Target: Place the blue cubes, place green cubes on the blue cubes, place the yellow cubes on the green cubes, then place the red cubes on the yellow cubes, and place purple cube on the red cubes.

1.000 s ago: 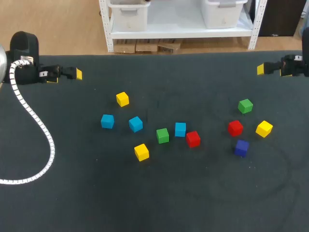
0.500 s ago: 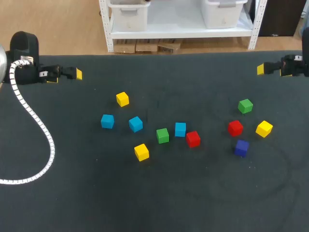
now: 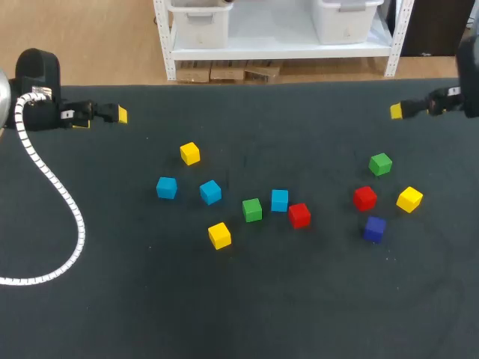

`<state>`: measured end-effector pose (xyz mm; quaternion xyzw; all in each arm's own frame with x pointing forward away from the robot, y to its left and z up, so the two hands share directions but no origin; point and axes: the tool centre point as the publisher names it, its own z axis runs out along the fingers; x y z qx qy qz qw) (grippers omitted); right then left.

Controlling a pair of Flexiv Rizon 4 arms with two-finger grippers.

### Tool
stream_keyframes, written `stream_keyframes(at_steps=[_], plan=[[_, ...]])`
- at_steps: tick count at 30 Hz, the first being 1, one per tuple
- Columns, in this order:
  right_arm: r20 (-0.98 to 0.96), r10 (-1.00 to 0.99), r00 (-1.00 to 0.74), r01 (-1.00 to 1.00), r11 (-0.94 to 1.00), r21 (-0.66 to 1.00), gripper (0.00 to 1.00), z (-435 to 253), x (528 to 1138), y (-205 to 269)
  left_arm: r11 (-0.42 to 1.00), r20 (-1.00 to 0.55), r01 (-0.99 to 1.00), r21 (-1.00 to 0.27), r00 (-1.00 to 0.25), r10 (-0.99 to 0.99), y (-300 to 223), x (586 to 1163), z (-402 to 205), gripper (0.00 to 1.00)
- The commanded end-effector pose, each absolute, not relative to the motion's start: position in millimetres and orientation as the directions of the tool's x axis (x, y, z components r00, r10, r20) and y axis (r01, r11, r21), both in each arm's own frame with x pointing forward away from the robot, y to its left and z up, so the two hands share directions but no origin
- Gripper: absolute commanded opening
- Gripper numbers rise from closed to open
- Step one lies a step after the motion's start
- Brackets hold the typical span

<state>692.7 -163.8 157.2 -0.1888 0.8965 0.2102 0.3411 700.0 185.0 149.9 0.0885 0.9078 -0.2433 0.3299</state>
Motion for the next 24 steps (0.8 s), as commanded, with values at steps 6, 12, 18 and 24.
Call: stream_keyframes(at_steps=[6,12,18,24], plan=[[-0.649,-0.488,-0.583,-0.718,0.684,0.131,1.0,174,653,-118,0.866,-0.642,0.321,-0.383,-0.767,0.0,185,700,150,1.0],[-0.587,-0.652,-0.48,-0.827,0.56,0.055,1.0,161,632,-82,0.866,-0.642,0.321,-0.383,-0.767,0.0,185,700,150,1.0],[-0.479,-0.811,-0.338,-0.92,0.392,-0.014,1.0,136,623,-56,0.866,-0.642,0.321,-0.383,-0.767,0.0,185,700,150,1.0],[-0.396,-0.897,-0.198,-0.971,0.235,-0.048,1.0,121,619,-34,0.866,-0.642,0.321,-0.383,-0.767,0.0,185,700,150,1.0]])
